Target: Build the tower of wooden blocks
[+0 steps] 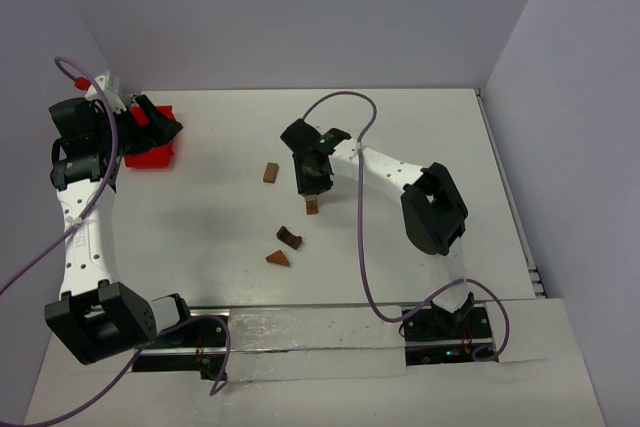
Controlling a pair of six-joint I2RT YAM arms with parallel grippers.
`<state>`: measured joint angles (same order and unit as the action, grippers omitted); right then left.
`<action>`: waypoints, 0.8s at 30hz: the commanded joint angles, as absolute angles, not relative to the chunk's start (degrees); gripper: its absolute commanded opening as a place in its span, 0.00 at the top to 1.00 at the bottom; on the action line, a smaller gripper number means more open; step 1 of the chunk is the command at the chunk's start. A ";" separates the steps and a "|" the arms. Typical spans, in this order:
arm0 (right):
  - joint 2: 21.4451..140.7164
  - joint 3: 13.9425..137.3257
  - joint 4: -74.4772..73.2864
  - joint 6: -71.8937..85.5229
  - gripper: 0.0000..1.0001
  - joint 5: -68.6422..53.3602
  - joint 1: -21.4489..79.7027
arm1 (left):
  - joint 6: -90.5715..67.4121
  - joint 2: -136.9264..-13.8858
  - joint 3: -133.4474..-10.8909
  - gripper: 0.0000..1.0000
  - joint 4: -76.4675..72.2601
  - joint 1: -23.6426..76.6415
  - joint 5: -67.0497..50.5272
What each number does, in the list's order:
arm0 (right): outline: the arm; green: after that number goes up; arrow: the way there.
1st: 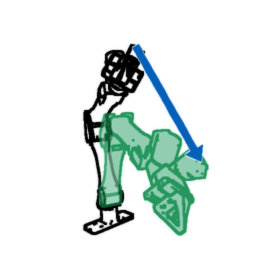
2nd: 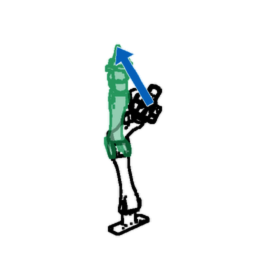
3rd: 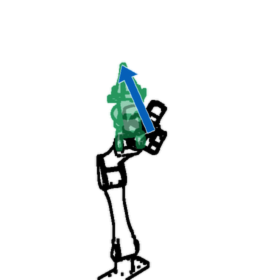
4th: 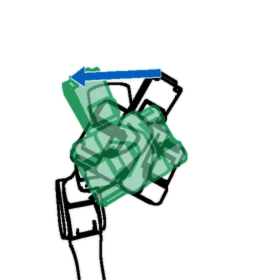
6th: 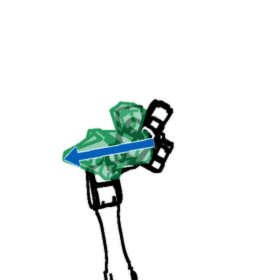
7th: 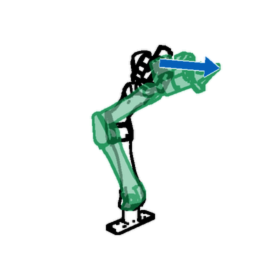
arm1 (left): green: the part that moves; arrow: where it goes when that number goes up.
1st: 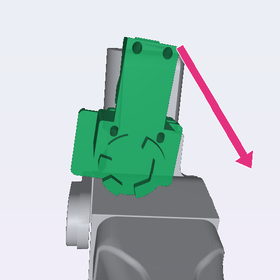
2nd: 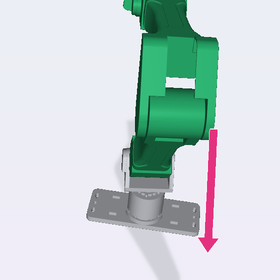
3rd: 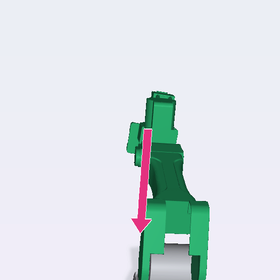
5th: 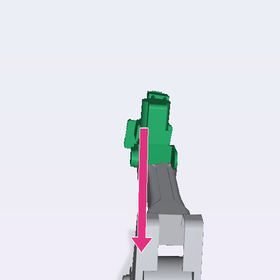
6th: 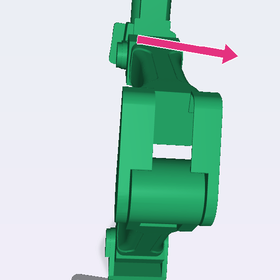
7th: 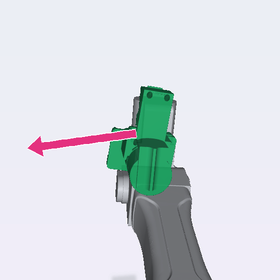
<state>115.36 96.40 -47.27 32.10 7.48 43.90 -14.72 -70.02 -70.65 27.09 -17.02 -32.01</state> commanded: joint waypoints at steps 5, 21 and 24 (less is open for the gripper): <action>116.14 98.66 -47.41 32.13 0.92 7.70 43.42 | -14.77 -70.14 -71.90 0.01 24.48 -17.40 -33.70; 116.19 97.91 -47.35 32.14 0.86 6.88 42.88 | -14.77 -70.17 -71.89 0.01 24.50 -17.43 -33.75; 116.24 97.81 -47.37 32.12 0.85 6.75 42.70 | -14.77 -70.14 -71.89 0.01 24.43 -17.49 -33.85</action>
<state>115.68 96.40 -47.27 32.10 6.59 43.61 -14.72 -70.22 -70.65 26.74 -17.02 -32.01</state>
